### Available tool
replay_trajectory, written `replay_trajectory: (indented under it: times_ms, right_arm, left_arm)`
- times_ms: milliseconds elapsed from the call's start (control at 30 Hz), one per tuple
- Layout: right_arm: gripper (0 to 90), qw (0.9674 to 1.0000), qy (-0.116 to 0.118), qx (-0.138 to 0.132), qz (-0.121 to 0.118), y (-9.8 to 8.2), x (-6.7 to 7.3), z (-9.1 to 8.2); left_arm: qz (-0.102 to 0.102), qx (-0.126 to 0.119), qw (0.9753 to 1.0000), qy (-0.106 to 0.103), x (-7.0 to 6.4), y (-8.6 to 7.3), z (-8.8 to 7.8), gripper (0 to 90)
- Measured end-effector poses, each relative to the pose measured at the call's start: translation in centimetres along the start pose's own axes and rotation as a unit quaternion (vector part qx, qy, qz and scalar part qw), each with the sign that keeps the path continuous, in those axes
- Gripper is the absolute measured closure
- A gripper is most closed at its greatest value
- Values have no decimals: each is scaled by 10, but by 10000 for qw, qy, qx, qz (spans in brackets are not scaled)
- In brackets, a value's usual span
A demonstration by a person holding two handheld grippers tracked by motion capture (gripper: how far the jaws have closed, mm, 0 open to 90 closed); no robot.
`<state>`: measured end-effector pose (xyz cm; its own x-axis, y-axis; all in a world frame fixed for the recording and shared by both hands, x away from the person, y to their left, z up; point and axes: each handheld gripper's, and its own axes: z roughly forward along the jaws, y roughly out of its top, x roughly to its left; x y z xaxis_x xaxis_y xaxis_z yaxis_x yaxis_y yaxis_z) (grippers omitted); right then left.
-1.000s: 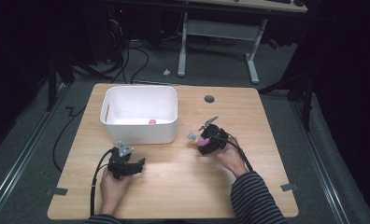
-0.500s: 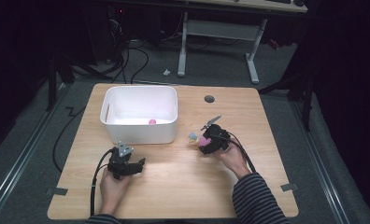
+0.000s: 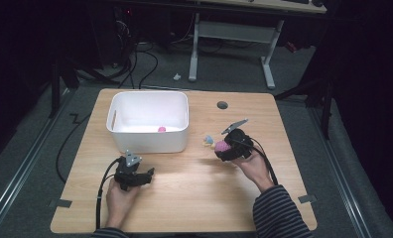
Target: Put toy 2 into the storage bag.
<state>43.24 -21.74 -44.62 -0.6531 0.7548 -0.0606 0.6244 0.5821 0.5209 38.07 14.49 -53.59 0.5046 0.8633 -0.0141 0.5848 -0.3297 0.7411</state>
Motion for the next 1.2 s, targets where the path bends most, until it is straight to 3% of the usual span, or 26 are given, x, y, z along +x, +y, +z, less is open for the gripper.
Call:
replay_trajectory:
  times_ms: [300,700,1200]
  right_arm:
    - [327,9996,107,-241,139,-1,-7,-23]
    - [329,9984,111,-561,26,18,-9,-51]
    - [336,9975,52,-668,-221,47,-5,-70]
  left_arm:
    - [1,0,10000,0,0,0,0,260]
    - [6,6,10000,-1,0,0,0,261]
    - [3,3,10000,0,0,0,0,260]
